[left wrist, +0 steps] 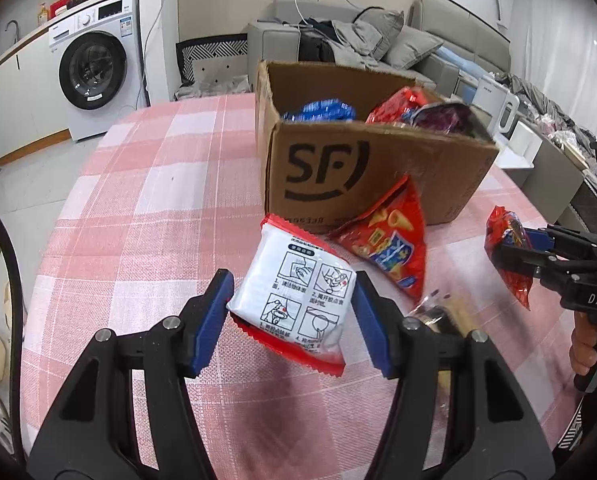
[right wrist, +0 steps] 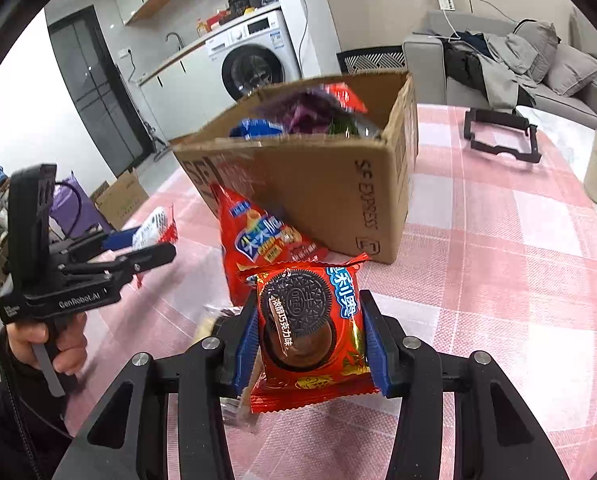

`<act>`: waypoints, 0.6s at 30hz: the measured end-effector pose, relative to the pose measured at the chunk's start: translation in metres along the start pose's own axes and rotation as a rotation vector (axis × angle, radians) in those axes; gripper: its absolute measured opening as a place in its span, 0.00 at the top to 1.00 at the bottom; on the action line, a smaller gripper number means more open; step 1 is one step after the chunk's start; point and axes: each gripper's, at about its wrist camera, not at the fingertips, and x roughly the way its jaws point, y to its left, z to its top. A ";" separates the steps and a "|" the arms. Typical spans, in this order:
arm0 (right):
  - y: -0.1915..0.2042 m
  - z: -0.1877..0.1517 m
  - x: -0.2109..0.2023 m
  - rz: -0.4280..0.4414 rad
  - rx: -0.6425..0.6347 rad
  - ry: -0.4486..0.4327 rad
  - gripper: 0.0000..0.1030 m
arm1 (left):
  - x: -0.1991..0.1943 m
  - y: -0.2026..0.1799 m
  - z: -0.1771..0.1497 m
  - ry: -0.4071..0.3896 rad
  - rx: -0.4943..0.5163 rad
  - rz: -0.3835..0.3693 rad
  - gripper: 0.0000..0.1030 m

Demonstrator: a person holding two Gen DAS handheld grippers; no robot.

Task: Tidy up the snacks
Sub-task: 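Lift the white bun pack with the left tool while the right tool grasps the red Oreo pack, then carry the bun pack and Oreo pack over the box with both tools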

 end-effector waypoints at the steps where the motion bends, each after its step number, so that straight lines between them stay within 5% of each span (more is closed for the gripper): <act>1: 0.002 0.005 -0.002 0.000 0.002 -0.009 0.54 | -0.004 -0.002 0.001 -0.008 -0.001 -0.002 0.44; 18: 0.020 0.028 -0.045 0.040 0.007 -0.119 0.54 | -0.068 -0.020 0.027 -0.100 -0.022 0.001 0.44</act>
